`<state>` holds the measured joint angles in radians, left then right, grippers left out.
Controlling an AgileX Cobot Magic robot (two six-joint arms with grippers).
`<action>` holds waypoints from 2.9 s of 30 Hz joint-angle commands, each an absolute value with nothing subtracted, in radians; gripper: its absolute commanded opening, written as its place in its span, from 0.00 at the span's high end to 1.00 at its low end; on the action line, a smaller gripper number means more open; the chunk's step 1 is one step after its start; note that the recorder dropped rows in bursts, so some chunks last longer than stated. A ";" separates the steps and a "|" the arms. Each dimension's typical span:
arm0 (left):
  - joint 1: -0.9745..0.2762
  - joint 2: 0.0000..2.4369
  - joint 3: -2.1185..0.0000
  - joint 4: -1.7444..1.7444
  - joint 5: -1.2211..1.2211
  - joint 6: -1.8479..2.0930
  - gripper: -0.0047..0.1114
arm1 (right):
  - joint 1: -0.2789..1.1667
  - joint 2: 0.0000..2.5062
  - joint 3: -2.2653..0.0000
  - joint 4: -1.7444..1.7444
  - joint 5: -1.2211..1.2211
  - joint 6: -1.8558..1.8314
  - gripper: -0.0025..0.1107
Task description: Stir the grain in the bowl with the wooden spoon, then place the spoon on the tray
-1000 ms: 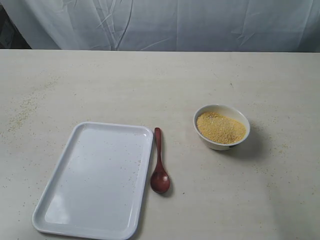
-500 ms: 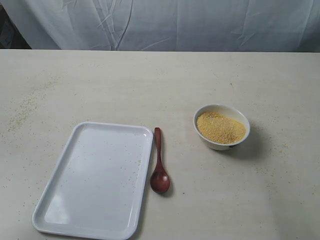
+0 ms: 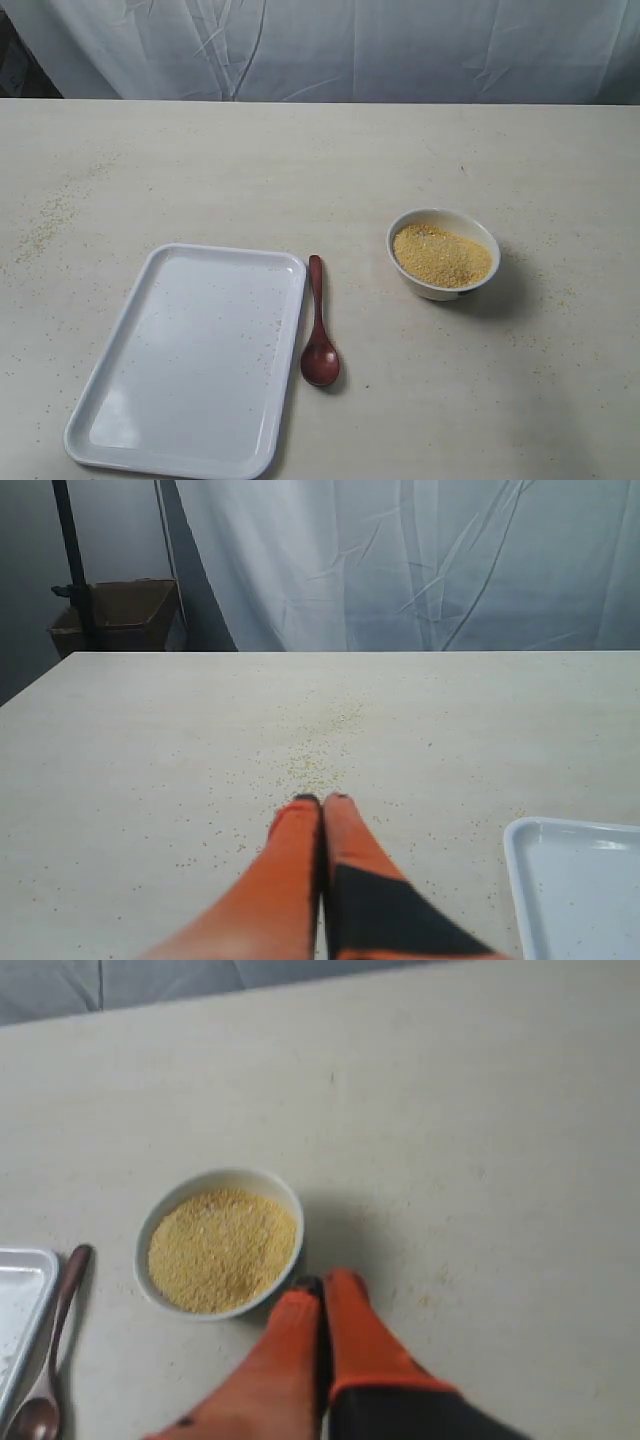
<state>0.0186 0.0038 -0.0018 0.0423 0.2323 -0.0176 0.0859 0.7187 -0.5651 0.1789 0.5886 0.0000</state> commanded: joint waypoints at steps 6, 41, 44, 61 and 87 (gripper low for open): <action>0.020 0.000 0.000 0.043 0.231 -0.018 0.96 | 0.323 1.177 -0.786 0.286 0.695 0.056 0.99; 0.020 0.000 0.000 0.043 0.231 -0.018 0.96 | 0.786 2.039 -1.311 -0.043 0.681 0.551 0.63; 0.020 0.000 0.000 0.043 0.231 -0.018 0.96 | 0.789 2.060 -1.311 -0.043 0.671 0.553 0.63; 0.020 0.000 0.000 0.043 0.231 -0.018 0.96 | 0.789 1.966 -1.311 -0.178 0.695 0.710 0.97; 0.020 0.000 0.000 0.043 0.231 -0.018 0.96 | 0.508 1.910 -1.311 -0.522 0.775 0.954 0.97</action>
